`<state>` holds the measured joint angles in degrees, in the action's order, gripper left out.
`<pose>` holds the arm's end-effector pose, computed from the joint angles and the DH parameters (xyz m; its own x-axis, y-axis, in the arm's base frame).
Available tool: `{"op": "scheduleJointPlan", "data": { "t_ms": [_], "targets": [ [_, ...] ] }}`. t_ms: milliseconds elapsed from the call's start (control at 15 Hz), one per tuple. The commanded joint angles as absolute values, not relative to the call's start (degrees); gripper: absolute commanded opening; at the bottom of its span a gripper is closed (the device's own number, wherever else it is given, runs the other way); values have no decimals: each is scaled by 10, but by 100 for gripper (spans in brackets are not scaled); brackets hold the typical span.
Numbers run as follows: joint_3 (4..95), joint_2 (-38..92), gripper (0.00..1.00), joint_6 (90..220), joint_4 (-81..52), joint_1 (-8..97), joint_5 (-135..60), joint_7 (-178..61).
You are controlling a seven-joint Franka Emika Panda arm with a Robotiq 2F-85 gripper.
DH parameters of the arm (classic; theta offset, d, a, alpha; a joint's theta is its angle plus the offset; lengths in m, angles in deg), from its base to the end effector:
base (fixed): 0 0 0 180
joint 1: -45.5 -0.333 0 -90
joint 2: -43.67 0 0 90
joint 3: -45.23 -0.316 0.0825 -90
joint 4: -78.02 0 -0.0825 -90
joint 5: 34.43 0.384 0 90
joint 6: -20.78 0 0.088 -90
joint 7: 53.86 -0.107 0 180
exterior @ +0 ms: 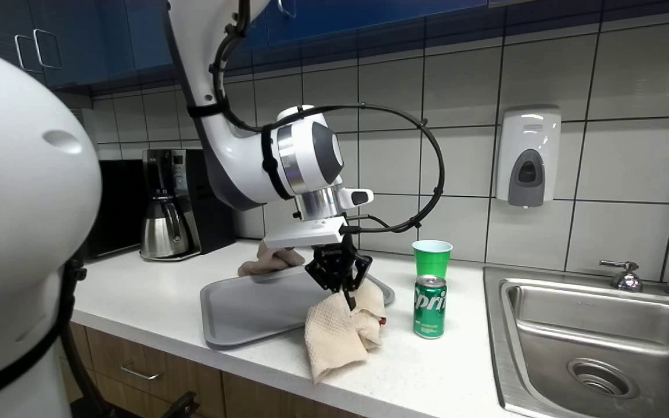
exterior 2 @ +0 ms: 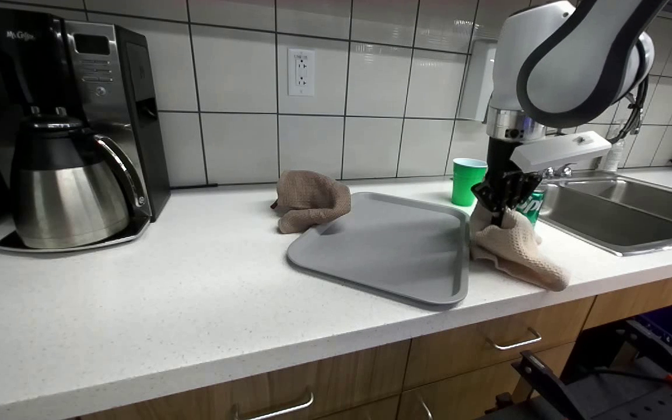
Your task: Put the white and brown towels on the tray
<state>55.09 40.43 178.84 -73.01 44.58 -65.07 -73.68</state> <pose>0.4289 -0.0469 0.2304 0.9965 -0.0008 0.0836 -0.0188 -0.9766 0.2143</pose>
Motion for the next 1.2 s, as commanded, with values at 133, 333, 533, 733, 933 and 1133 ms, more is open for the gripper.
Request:
{"op": "scheduleJointPlan", "data": {
  "t_ms": [133,333,533,733,933,1133],
  "targets": [
    [508,502,3,1711,-750,454,-616,-700],
    [486,536,3,1682,-744,455,-589,-682],
    [468,567,3,1665,-735,457,-567,-672],
    [457,588,3,1657,-725,459,-551,-661],
    [449,598,3,1658,-714,461,-543,-659],
    [444,600,3,1659,-699,463,-545,-659]
  ]
}}
